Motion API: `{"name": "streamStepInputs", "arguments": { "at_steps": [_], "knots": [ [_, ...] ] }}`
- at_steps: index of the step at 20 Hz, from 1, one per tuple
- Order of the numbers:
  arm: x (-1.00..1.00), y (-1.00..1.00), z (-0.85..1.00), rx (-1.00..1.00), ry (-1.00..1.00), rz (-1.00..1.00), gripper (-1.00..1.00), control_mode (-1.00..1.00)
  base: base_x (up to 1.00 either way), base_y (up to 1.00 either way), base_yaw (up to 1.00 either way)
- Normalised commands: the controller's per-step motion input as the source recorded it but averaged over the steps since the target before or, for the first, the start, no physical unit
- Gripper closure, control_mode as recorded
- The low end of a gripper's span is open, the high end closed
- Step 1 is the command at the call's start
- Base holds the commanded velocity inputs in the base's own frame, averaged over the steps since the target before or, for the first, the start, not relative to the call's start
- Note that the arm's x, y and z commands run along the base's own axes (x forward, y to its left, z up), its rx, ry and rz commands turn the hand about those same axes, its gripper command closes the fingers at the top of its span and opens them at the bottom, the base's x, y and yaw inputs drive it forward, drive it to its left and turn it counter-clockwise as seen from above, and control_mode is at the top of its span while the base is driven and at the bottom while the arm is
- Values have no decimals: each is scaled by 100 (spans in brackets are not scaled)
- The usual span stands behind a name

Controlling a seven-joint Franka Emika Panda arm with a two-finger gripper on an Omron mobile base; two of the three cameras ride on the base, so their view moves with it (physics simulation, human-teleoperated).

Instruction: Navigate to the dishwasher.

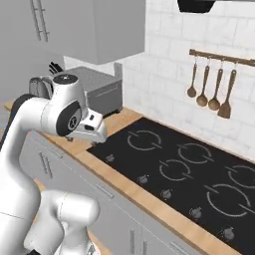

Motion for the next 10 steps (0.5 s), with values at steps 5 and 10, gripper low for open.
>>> {"name": "streamStepInputs", "arguments": {
  "at_steps": [5, 10],
  "knots": [
    [0, 0, 0, 0, 0, 0, -100, 100, -75, 45, 68],
    [0, 0, 0, 0, 0, 0, -100, 100, -48, 65, 55]
  ]
}}
